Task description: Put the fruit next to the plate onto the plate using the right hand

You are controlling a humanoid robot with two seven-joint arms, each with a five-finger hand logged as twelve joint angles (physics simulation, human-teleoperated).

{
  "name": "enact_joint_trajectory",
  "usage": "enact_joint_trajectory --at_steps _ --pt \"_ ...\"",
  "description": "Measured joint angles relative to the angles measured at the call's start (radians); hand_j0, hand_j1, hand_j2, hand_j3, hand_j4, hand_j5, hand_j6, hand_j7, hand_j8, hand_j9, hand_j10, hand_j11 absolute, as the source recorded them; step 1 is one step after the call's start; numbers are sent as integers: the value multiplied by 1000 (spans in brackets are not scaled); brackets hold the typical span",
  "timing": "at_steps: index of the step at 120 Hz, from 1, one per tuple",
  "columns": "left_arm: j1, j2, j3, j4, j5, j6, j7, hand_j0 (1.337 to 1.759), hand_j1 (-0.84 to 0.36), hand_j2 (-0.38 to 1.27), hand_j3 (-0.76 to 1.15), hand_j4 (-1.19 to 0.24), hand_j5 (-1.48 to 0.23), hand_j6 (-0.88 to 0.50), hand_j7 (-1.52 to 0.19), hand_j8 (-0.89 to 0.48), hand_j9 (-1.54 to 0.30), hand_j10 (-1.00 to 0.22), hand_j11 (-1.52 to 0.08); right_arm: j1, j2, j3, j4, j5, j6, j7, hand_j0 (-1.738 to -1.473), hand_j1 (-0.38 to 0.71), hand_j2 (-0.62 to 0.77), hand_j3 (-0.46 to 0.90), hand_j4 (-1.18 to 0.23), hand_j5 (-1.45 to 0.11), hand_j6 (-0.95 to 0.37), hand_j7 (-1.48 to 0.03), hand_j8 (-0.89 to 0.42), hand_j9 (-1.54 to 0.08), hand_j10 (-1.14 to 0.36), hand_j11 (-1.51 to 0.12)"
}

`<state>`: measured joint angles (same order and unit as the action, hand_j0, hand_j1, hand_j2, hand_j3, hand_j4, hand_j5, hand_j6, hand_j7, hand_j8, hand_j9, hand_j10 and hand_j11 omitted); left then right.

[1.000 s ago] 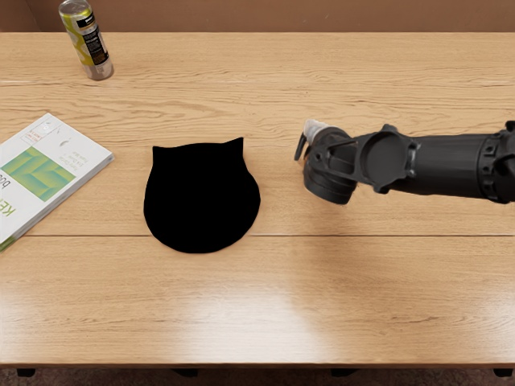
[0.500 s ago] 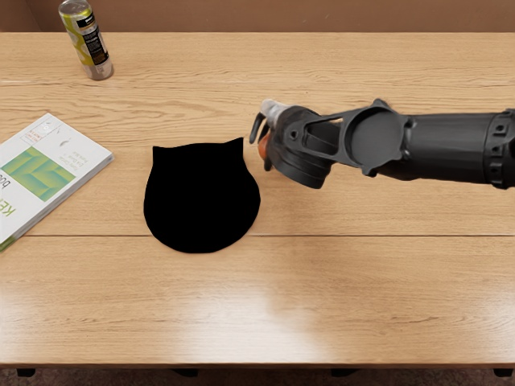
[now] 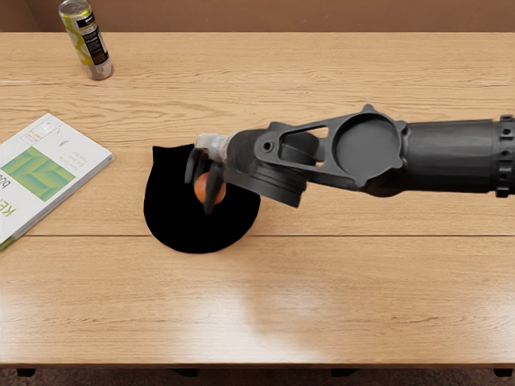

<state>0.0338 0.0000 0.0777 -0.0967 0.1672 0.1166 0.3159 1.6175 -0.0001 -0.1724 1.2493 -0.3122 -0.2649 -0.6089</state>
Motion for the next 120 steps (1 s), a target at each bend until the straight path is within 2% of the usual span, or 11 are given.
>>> enact_joint_trajectory --at_steps 20,32,44,61,68,78,84,90,100,110,120 --pt "0 0 0 0 0 0 0 1658 332 3 0 -15 -19 -15 -19 -15 -19 -15 -19 -13 0 18 17 -4 13 0 -1650 245 329 1 -841 -1202 -529 -1134 -399 -1193 -545 -1243" --pt "-5 0 0 0 0 0 0 1658 332 3 0 -15 -19 -15 -19 -15 -19 -15 -19 -12 0 27 15 -52 20 -1 -1653 22 203 0 -521 -746 -330 -703 -252 -739 -344 -771" --pt "-5 0 0 0 0 0 0 1658 332 3 0 -15 -19 -15 -19 -15 -19 -15 -19 -12 0 33 13 -74 24 -2 -1655 -122 125 0 -319 -457 -203 -431 -155 -453 -211 -472" --pt "0 0 0 0 0 0 0 1658 332 3 0 -15 -19 -15 -19 -15 -19 -15 -19 -37 0 81 2 -79 22 -2 -1657 -236 63 0 -160 -229 -102 -215 -78 -226 -106 -236" --pt "1 0 0 0 0 0 0 1658 332 3 0 -15 -19 -15 -19 -15 -19 -15 -19 -93 0 157 -2 -70 66 -2 -1657 -264 47 0 -120 -172 -77 -162 -59 -170 -79 -177" --pt "-3 0 0 0 0 0 0 1658 332 3 0 -15 -19 -15 -19 -15 -19 -15 -19 -202 0 293 -27 -40 222 -2 -1657 -293 31 0 -80 -114 -51 -108 -39 -113 -53 -118" --pt "-9 0 0 0 0 0 0 1658 332 3 0 -15 -19 -15 -19 -15 -19 -15 -19 -259 0 377 -55 0 342 -2 -1657 -305 25 0 -63 -89 -41 -84 -31 -89 -42 -92" --pt "-12 0 0 0 0 0 0 1658 332 3 0 -15 -19 -15 -19 -15 -19 -15 -19 -317 0 472 -118 68 499 -2 -1658 -315 19 0 -49 -70 -32 -66 -24 -69 -33 -72" --pt "-12 0 0 -1 0 0 0 1658 332 3 0 -15 -19 -15 -19 -15 -19 -15 -19 -376 0 583 -189 191 698 -2 -1658 -326 13 0 -33 -47 -21 -44 -16 -46 -22 -48" --pt "-12 0 0 -1 0 0 0 1658 332 3 0 -15 -19 -15 -19 -15 -19 -15 -19 -437 -4 650 -222 367 796 -2 -1658 -334 9 0 -22 -31 -14 -29 -11 -31 -14 -32" --pt "-21 0 0 -2 0 0 0 1658 332 3 0 -15 -19 -15 -19 -15 -19 -15 -19 -489 -69 680 -237 532 840 -2 -1658 -339 6 0 -15 -21 -9 -19 -7 -20 -10 -21"
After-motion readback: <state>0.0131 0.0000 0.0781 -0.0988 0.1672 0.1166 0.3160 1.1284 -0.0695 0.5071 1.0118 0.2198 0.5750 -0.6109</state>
